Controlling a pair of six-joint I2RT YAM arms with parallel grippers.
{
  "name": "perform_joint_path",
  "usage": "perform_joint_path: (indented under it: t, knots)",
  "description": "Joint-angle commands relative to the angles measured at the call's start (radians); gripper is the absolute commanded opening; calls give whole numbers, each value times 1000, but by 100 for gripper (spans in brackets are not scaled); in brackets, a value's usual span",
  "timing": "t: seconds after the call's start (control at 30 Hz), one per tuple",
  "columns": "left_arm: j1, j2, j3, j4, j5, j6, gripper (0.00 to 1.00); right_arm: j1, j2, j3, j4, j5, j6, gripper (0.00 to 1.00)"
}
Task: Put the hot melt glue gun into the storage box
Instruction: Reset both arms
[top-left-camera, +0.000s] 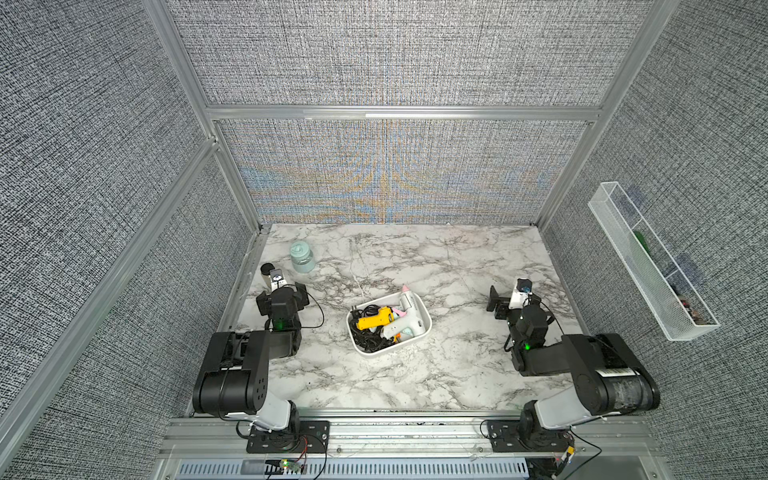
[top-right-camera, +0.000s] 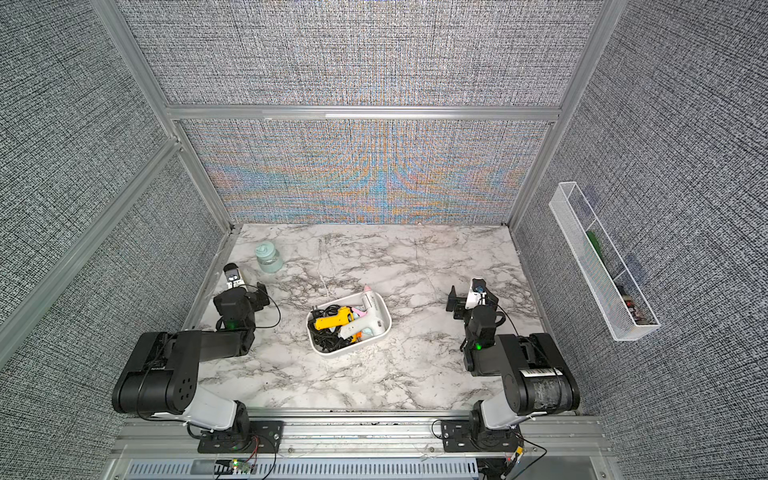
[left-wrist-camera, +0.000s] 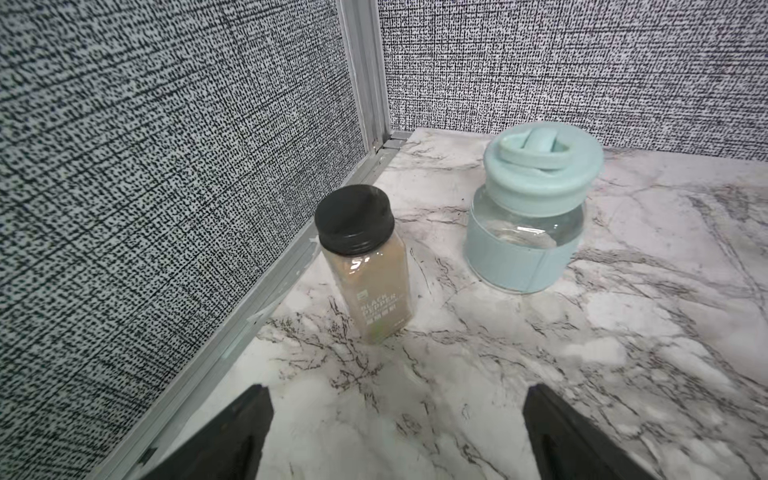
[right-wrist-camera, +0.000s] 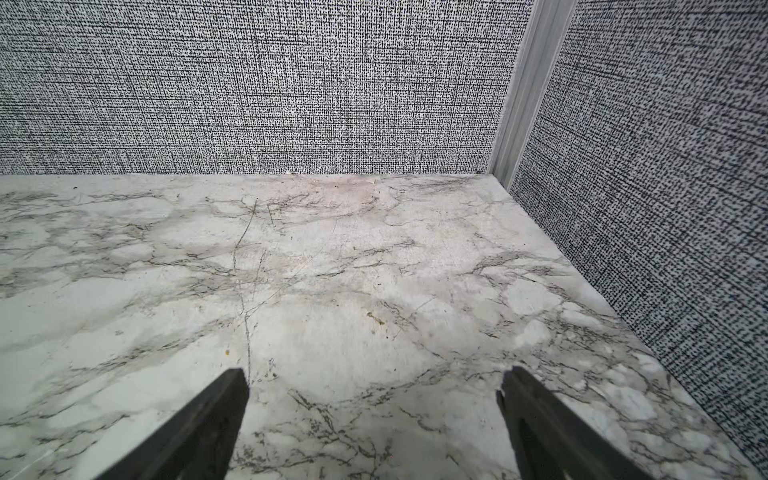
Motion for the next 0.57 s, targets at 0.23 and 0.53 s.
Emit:
perform_joint_path:
  t: [0.23,0.53]
  knots:
    - [-8,2,5,5,-9,2,99,1,-2,2,19,-1,5,99]
    - [-7,-5,-5,16,-10,6,99,0,-2,1,19,-1,5,99]
